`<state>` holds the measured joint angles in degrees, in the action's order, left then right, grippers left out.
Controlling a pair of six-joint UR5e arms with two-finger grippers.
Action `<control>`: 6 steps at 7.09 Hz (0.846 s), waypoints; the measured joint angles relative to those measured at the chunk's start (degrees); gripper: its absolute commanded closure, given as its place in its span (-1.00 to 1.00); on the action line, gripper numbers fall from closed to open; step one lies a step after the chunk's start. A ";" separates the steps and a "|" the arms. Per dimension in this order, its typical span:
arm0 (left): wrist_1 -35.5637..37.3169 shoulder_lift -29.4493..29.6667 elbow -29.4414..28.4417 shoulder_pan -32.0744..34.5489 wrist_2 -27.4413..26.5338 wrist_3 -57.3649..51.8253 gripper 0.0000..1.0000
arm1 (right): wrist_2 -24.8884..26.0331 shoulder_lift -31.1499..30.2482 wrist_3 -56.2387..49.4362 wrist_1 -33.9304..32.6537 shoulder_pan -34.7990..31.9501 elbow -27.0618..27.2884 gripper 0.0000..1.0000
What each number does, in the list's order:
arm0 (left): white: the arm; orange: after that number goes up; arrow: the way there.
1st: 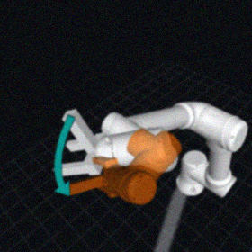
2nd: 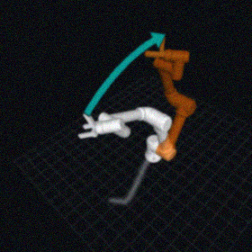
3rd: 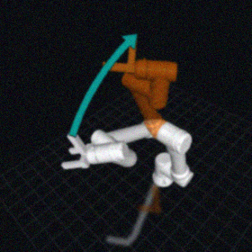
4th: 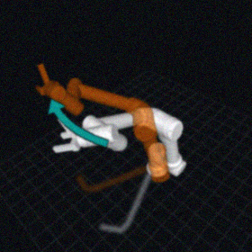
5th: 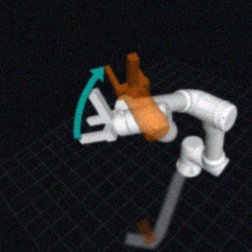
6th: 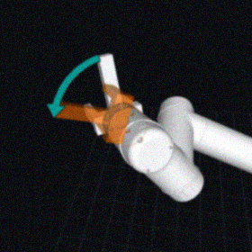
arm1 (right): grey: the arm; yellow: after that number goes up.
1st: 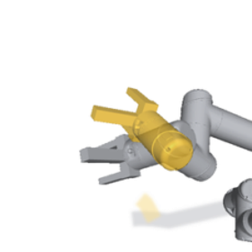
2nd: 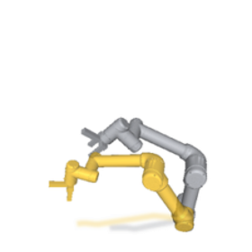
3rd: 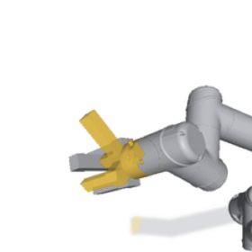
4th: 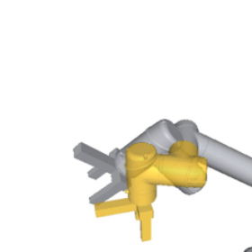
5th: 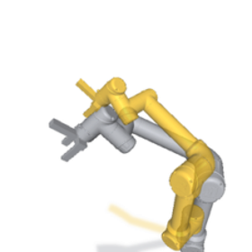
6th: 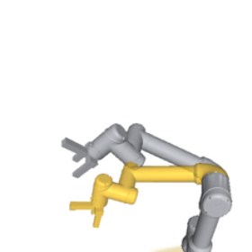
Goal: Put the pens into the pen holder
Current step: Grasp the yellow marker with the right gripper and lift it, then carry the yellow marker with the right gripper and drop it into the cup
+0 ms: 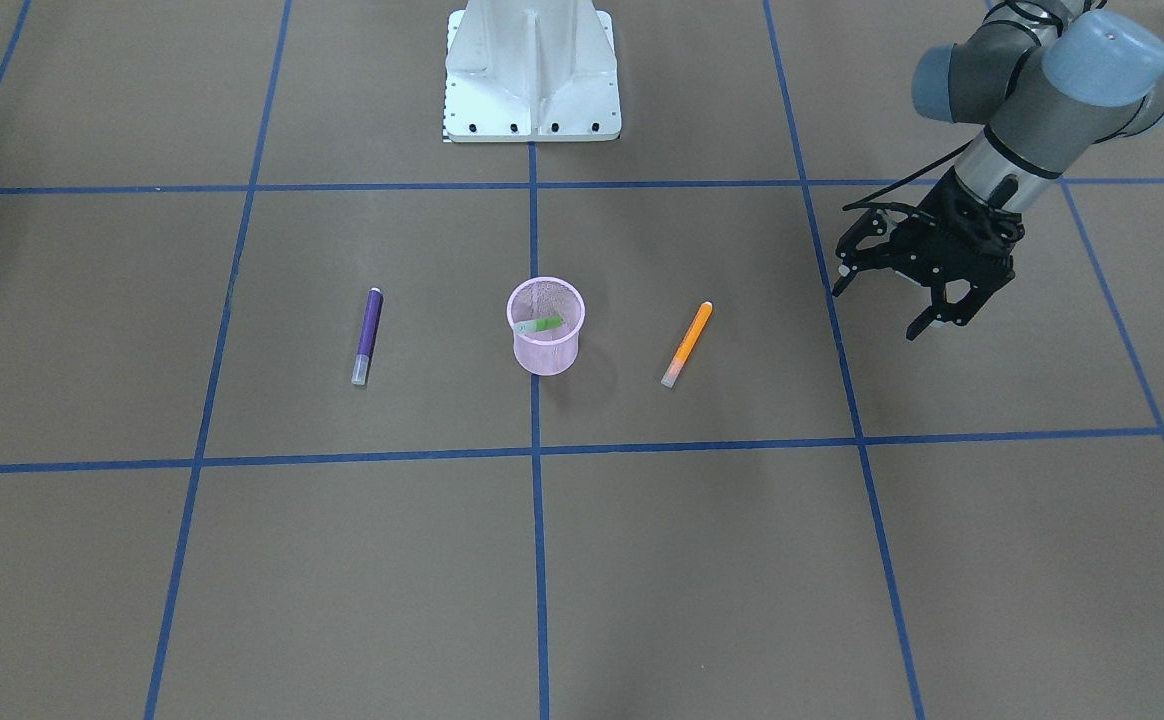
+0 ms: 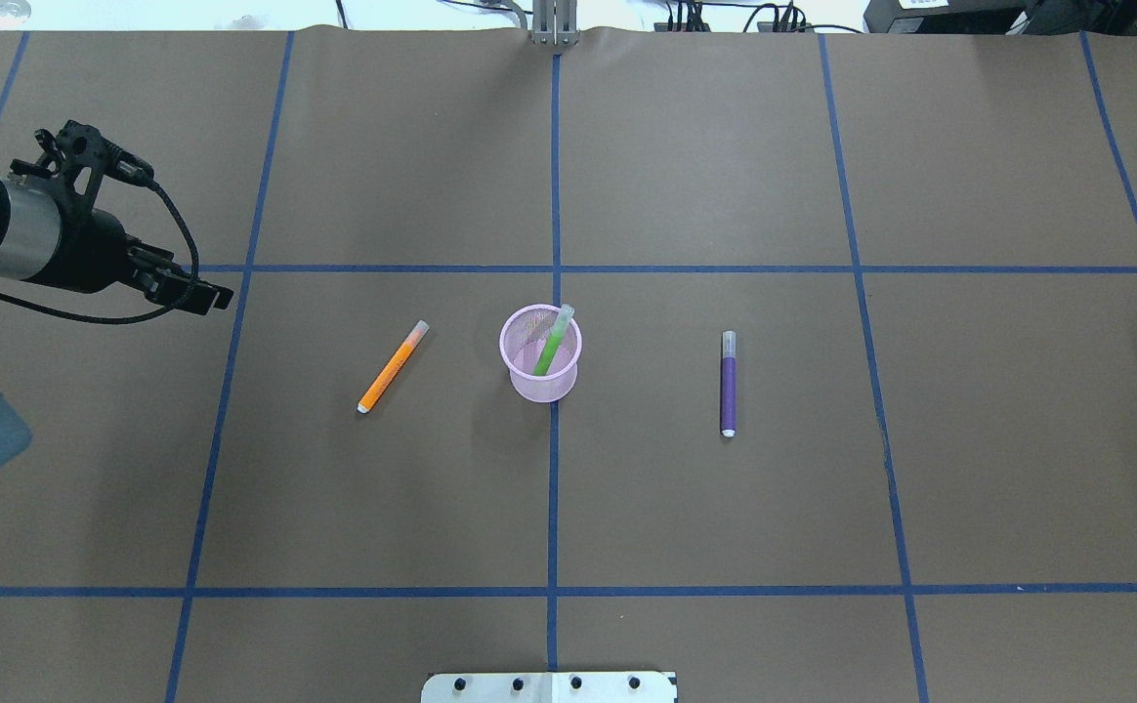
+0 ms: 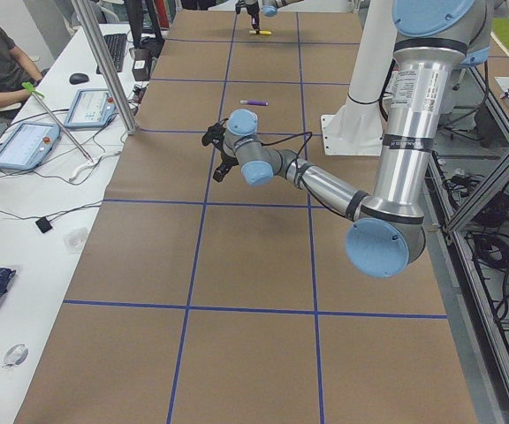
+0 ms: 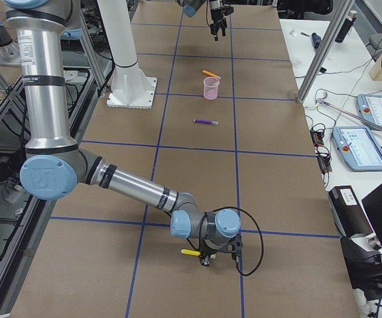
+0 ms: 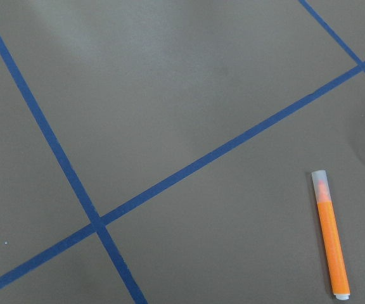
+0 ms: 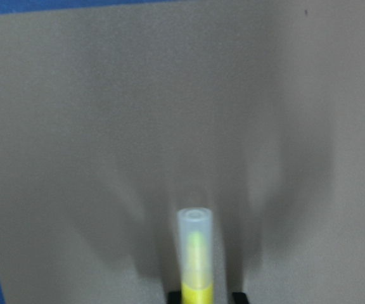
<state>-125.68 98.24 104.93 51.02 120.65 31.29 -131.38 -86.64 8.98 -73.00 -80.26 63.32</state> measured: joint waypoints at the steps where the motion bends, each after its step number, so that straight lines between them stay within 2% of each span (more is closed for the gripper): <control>1: 0.00 -0.02 0.12 0.03 0.01 0.00 -0.99 | -0.07 0.39 0.11 -0.01 0.00 0.69 1.00; 2: 0.00 -0.01 0.28 0.04 0.02 0.00 -0.99 | -0.14 0.67 0.40 0.04 -0.04 3.23 1.00; 4: -0.08 0.00 0.62 0.07 0.02 0.00 -0.99 | -0.11 0.25 2.07 2.31 0.07 11.83 1.00; 5: -0.14 -0.03 0.67 0.09 0.04 0.00 -0.99 | -0.05 0.09 3.94 8.37 0.62 14.57 1.00; 6: -0.16 -0.06 0.70 0.11 0.06 0.02 -0.99 | 0.62 0.18 9.81 17.41 2.79 16.27 1.00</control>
<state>-125.84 98.19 105.63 51.13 120.71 31.30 -130.76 -86.46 18.80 -55.59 -77.48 79.59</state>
